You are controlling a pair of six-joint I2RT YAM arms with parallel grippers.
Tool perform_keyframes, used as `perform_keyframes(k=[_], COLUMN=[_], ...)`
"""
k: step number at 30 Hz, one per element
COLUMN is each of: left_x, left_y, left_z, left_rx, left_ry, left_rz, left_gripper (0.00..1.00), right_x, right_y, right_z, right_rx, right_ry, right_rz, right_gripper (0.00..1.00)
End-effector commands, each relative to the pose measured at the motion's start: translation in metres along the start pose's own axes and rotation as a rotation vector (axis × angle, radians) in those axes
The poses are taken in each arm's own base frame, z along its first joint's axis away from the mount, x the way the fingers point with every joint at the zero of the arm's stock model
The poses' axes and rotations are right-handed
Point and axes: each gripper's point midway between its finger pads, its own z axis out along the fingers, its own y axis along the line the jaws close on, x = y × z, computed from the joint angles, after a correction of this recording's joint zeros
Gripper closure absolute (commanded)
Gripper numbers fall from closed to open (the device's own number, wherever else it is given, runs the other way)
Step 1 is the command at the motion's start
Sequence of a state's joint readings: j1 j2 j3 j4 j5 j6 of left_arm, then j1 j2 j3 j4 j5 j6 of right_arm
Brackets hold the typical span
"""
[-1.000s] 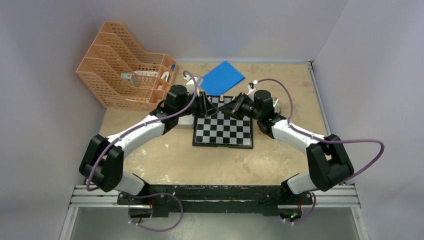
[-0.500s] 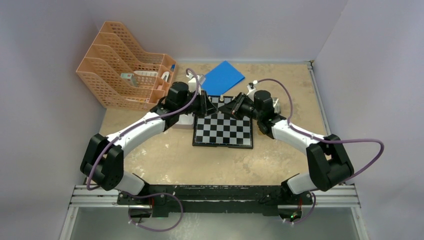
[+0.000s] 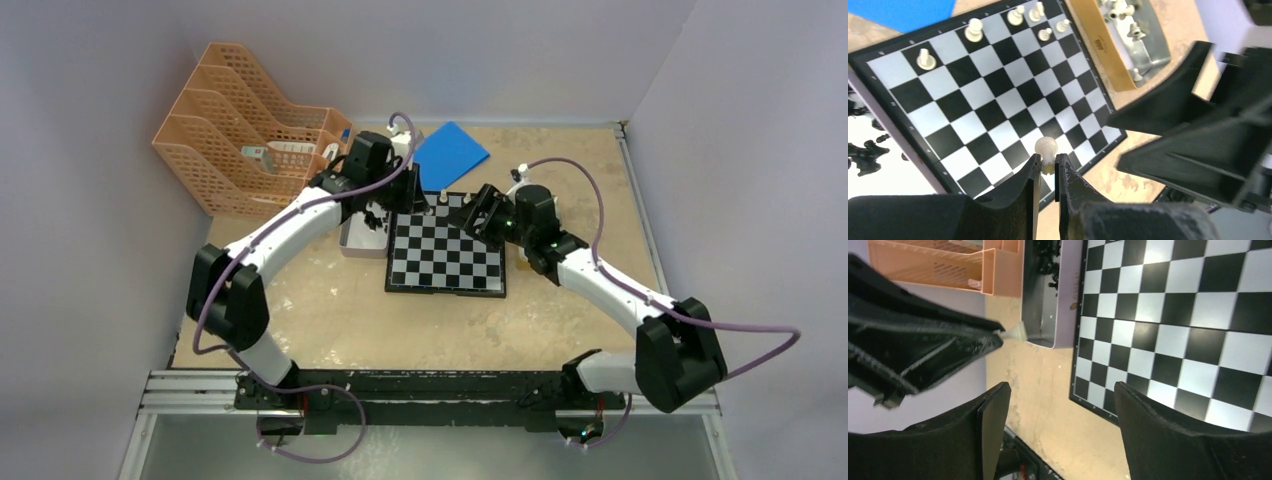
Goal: Set up the chess pieces on the board
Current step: Place the chess piece on the chessboard.
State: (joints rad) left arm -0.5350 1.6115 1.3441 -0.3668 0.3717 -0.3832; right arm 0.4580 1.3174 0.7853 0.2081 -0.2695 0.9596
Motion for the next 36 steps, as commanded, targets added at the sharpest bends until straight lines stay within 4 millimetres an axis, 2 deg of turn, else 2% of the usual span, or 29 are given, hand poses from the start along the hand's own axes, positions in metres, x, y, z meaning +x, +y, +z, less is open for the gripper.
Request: perform_keyframes(k=[1,4,5,14,30,36], left_x=[-0.008,-0.015,-0.014,-0.030,-0.041,-0.034], left_y=[0.029,0.047,0.055,0.103,0.136,0.147], left_z=[0.005,0.015,0.021,0.045,0.073,0.082], left_rx=[-0.105,-0.149,-0.167,-0.248,-0.328,-0.354], left_ry=[0.057,0.088,0.106,0.132,0.156,0.176], left_rz=[0.052,0.056,0.052,0.048,0.047,0.044], left_gripper=[0.94,0.95,0.95,0.95,0.96,0.96], right_x=[-0.020,-0.029,-0.032,-0.040,-0.051,-0.054], right_y=[-0.007,-0.005,-0.004,-0.006,0.001,0.005], right_z=[-0.014,-0.021,-0.023,-0.031,-0.034,-0.034], right_rx=[0.076,0.099,0.103,0.141,0.154,0.142], right_ry=[-0.112,-0.147,-0.160,-0.195,-0.219,-0.228], right_rz=[-0.086,-0.112,-0.122,-0.151,-0.191,-0.197], right_gripper=[0.16,0.03,0.02,0.01,0.01,0.01])
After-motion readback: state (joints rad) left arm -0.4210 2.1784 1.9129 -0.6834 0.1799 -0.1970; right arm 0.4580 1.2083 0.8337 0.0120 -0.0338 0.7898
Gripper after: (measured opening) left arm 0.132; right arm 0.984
